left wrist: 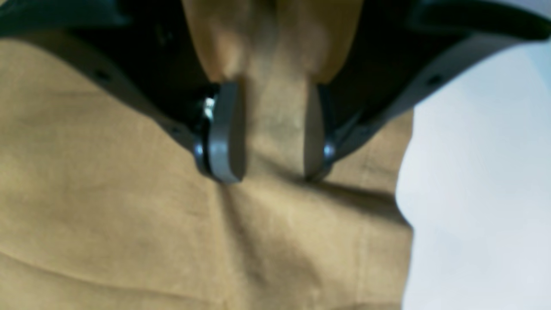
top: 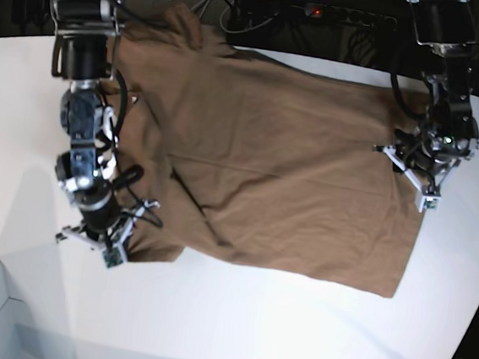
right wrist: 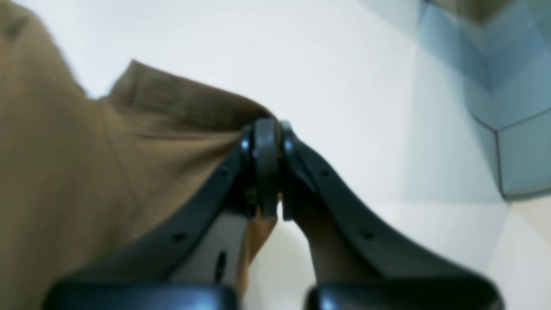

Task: Layout the t-shirt on the table in an organized manner, then fold the t-shirt properly
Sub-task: 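Release the t-shirt and lift both grippers toward the collar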

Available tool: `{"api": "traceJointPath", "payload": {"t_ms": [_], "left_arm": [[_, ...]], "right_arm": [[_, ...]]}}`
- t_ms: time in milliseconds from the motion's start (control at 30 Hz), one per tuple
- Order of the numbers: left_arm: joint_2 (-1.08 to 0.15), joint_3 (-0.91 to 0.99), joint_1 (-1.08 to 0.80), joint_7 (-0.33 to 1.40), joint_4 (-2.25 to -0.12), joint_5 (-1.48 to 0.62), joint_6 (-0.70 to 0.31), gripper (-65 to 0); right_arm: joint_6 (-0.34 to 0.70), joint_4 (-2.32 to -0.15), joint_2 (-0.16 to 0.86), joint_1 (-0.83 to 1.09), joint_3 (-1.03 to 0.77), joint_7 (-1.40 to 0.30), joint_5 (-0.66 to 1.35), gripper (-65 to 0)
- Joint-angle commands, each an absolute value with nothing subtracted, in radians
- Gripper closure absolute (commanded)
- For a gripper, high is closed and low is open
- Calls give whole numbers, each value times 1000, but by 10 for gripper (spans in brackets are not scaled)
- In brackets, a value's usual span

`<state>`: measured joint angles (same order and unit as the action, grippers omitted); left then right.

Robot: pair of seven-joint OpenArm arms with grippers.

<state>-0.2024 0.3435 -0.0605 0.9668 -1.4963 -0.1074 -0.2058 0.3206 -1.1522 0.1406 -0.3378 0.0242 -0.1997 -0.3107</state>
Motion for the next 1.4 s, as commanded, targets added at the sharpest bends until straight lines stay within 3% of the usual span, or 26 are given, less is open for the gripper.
{"api": "traceJointPath", "payload": {"t_ms": [0, 100, 233, 367, 433, 700, 833, 933, 1100, 1367], "left_arm": [[-211, 344, -77, 998, -1504, -96, -202, -231], [-211, 346, -91, 998, -1529, -96, -202, -231], [-206, 346, -133, 997, -1580, -96, -202, -231], [-205, 346, -143, 997, -1603, -96, -202, -231], [-203, 346, -143, 997, -1613, -96, -202, -231], [-211, 346, -134, 998, -1618, -96, -202, -233], [-211, 346, -116, 998, -1624, -96, -202, -233], [-211, 346, -107, 998, -1655, -96, -202, -233], [-211, 346, -77, 995, -1658, -96, -200, -234], [-209, 340, 31, 986, -1425, -96, -200, -234]], "right_arm": [[311, -1125, 151, -429, 22, -156, -303, 0], [311, -921, 171, -582, 22, -139, -303, 0], [311, -677, 194, -708, 24, 7, -305, 0], [311, -581, 199, -746, 90, 81, -305, -5], [311, -579, 199, -745, 145, 85, -305, -63], [306, -582, 194, -704, 219, 91, -305, -401], [286, -588, 216, -687, 191, 84, -300, -477], [232, -714, 240, -585, 73, 82, -300, -483], [229, -1049, 231, -344, -77, 50, -300, -481], [229, -1495, 107, 39, -143, -90, -300, -481]]}}
